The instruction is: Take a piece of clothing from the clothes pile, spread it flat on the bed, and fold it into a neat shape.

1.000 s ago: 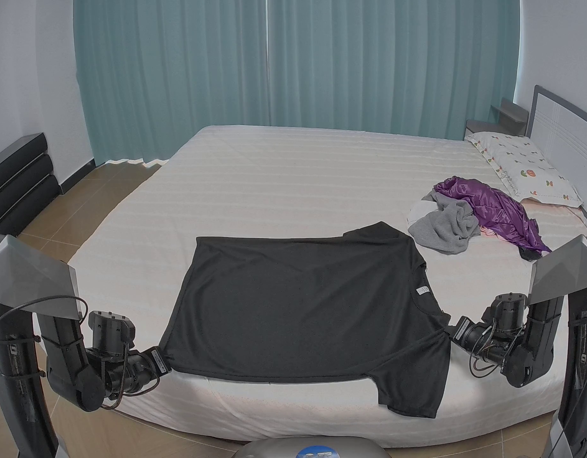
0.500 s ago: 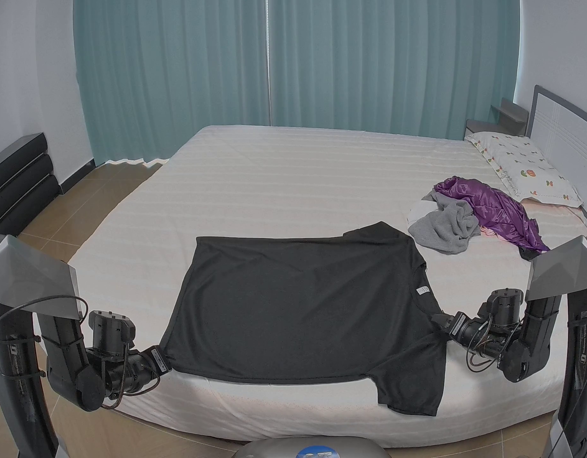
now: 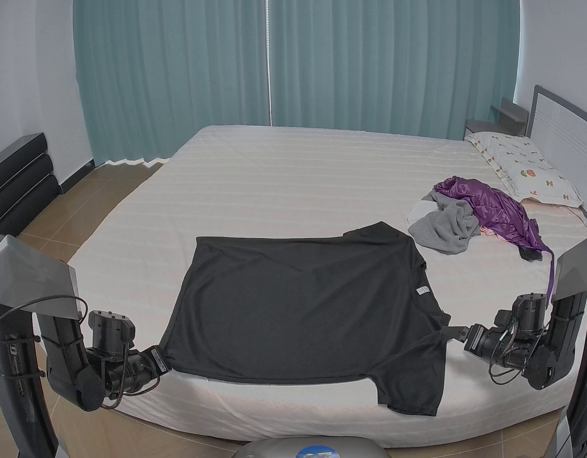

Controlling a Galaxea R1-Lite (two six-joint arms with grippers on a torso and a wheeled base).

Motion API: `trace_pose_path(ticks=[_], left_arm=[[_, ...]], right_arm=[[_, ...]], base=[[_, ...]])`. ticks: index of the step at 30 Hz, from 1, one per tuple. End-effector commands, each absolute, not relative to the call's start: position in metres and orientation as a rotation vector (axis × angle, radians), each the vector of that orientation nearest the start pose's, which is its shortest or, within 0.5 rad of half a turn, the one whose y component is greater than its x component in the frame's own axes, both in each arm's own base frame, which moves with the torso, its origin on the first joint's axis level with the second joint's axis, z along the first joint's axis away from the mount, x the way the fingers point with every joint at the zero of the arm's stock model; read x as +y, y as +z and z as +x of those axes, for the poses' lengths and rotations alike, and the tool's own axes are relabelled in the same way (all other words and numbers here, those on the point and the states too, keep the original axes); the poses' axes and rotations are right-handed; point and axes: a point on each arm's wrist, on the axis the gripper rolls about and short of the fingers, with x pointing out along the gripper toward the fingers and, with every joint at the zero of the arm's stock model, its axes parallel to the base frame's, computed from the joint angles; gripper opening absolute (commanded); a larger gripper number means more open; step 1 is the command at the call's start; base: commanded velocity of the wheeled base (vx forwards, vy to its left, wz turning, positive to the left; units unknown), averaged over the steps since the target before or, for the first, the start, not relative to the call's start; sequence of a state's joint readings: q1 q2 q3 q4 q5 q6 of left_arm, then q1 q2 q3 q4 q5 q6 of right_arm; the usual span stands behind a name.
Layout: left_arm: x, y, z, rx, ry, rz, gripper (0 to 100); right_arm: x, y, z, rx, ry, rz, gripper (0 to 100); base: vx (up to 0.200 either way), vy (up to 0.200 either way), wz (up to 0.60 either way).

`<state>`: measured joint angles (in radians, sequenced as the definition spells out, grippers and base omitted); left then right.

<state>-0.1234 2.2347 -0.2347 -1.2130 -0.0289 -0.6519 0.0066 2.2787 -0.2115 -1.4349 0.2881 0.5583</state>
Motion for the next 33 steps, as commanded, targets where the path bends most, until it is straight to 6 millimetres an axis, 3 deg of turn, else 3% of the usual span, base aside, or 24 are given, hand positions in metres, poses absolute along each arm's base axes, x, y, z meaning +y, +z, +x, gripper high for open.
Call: trace_pose_path(ticks=[1,13,33], left_arm=[[-0.032,-0.026,0.251,0.800,0.116,-0.580,0],[-0.032,-0.026,0.250,0.803,0.117,-0.580,0],[-0.031,-0.025,0.250,0.803,0.117,-0.580,0]], right_arm=[[0.008,-0.025,0.244,0.760,0.124,0.620,100],[0.016,-0.039,0.233,0.854,0.156,0.584,100],[0.020,-0.050,0.233,0.894,0.166,0.564,100]], base=[[0.000,0.000,0.00],[0.000,0.000,0.00],[0.000,0.000,0.00]])
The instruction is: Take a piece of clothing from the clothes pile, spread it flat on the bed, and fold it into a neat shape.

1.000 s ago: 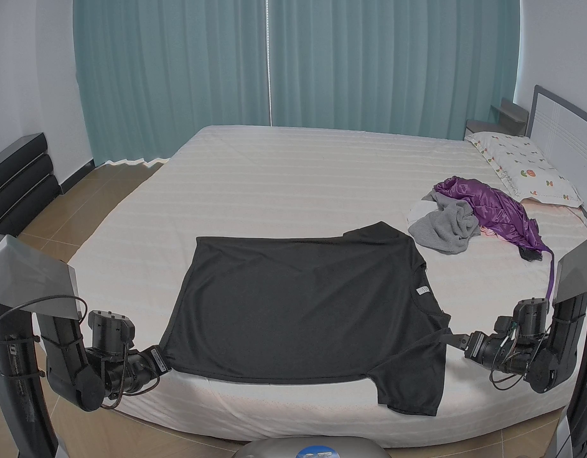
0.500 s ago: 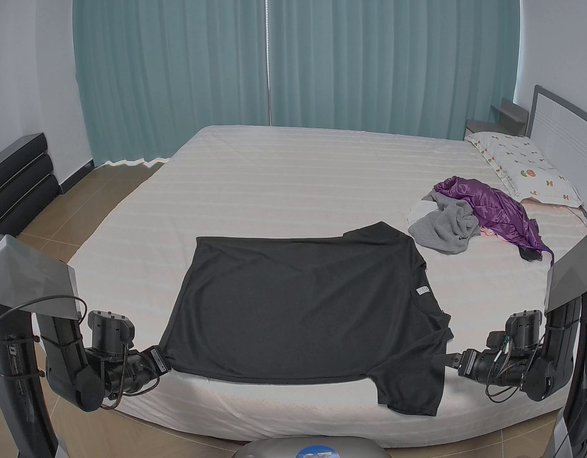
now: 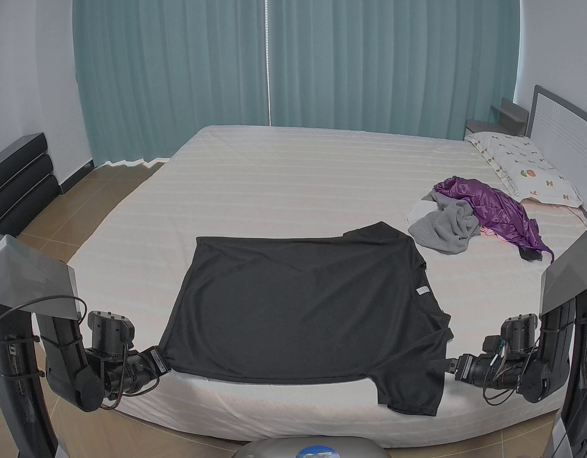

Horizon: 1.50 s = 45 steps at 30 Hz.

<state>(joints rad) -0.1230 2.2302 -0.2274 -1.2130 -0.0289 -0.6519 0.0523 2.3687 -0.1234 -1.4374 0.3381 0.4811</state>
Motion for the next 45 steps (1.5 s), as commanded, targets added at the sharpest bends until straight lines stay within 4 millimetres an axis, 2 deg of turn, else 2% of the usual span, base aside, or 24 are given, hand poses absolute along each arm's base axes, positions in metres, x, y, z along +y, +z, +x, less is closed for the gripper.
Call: trace_pose_path(ticks=[1,9,17,22,31,45], left_arm=[[-0.031,-0.026,0.250,0.805,0.118,-0.579,0],[-0.031,-0.026,0.250,0.805,0.118,-0.579,0],[-0.031,-0.027,0.250,0.808,0.119,-0.579,0],[-0.031,-0.027,0.250,0.809,0.121,-0.578,0],[-0.031,-0.027,0.250,0.809,0.119,-0.579,0],[-0.031,-0.027,0.250,0.811,0.120,-0.579,0]], right_arm=[[0.020,-0.052,0.234,0.896,0.169,0.556,100],[0.020,-0.054,0.236,0.877,0.184,0.538,100],[0.028,-0.057,0.239,0.846,0.224,0.522,100],[0.034,-0.065,0.245,0.842,0.235,0.507,100],[0.034,-0.066,0.252,0.818,0.242,0.506,100],[0.034,-0.066,0.253,0.819,0.240,0.508,100]], base=[[0.000,0.000,0.00],[0.000,0.000,0.00],[0.000,0.000,0.00],[0.000,0.000,0.00],[0.000,0.000,0.00],[0.000,0.000,0.00]])
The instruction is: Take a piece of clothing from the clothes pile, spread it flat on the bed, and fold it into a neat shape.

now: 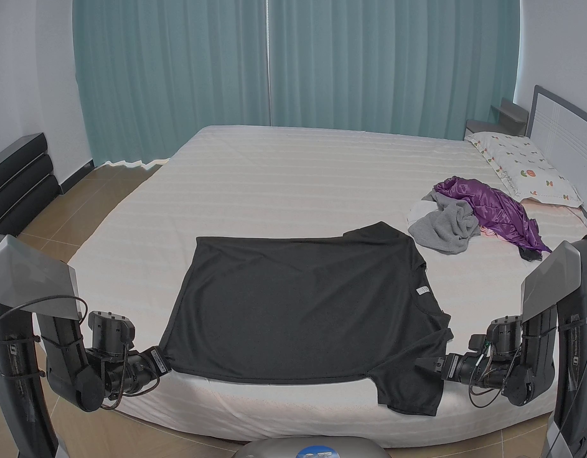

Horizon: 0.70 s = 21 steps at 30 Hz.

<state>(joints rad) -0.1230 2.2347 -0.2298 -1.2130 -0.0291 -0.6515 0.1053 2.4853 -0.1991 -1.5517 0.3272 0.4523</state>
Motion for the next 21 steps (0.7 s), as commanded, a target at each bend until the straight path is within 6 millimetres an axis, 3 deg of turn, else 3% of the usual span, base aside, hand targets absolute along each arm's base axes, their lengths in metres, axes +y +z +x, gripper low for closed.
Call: trace_pose_path(ticks=[1,5,6,21], left_arm=[[-0.0314,-0.0274,0.2495,0.811,0.120,-0.579,0],[-0.0315,-0.0273,0.2499,0.809,0.119,-0.579,0],[-0.0314,-0.0274,0.2495,0.811,0.120,-0.579,0],[-0.0314,-0.0267,0.2496,0.807,0.120,-0.578,0]], right_arm=[[0.0342,-0.0666,0.2530,0.821,0.241,0.507,100],[0.0338,-0.0666,0.2530,0.820,0.240,0.508,100],[0.0338,-0.0662,0.2531,0.819,0.240,0.508,0],[0.0291,-0.0640,0.2493,0.817,0.219,0.518,0]], base=[[0.000,0.000,0.00],[0.000,0.000,0.00],[0.000,0.000,0.00],[0.000,0.000,0.00]])
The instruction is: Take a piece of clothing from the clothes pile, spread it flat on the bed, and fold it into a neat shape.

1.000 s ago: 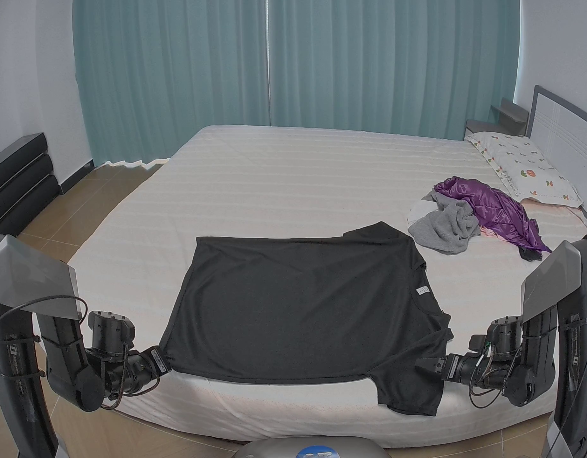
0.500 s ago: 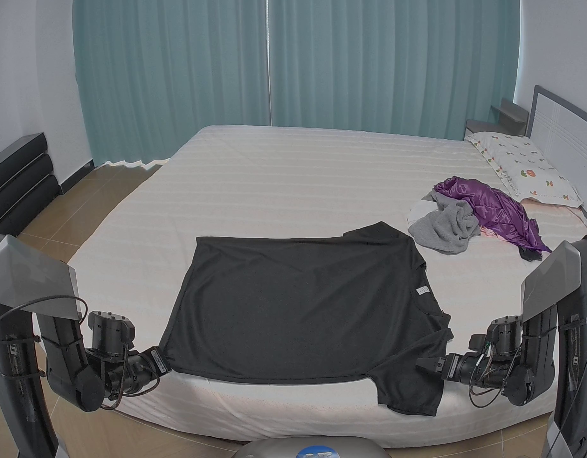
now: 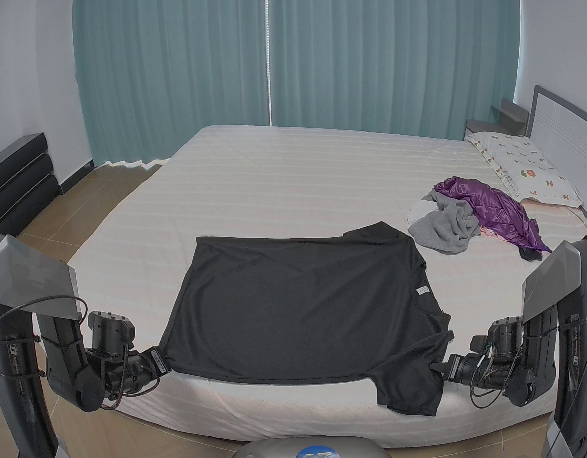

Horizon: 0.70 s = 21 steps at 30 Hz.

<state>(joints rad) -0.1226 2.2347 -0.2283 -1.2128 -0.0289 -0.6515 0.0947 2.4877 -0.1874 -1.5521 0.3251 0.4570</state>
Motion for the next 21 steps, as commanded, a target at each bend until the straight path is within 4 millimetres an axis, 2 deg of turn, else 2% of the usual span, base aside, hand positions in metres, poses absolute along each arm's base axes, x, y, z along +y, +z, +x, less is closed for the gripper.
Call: trace_pose_path(ticks=[1,5,15,21], left_arm=[[-0.031,-0.027,0.250,0.808,0.119,-0.579,0],[-0.031,-0.026,0.249,0.807,0.120,-0.578,0],[-0.024,-0.024,0.249,0.793,0.142,-0.584,0],[-0.020,-0.020,0.247,0.782,0.149,-0.593,0]], right_arm=[[0.029,-0.064,0.248,0.821,0.217,0.517,0],[0.025,-0.058,0.246,0.808,0.207,0.523,0],[0.010,-0.031,0.224,0.799,0.236,0.578,0],[0.007,-0.026,0.217,0.804,0.235,0.588,0]], base=[[0.000,0.000,0.00],[0.000,0.000,0.00],[0.000,0.000,0.00],[0.000,0.000,0.00]])
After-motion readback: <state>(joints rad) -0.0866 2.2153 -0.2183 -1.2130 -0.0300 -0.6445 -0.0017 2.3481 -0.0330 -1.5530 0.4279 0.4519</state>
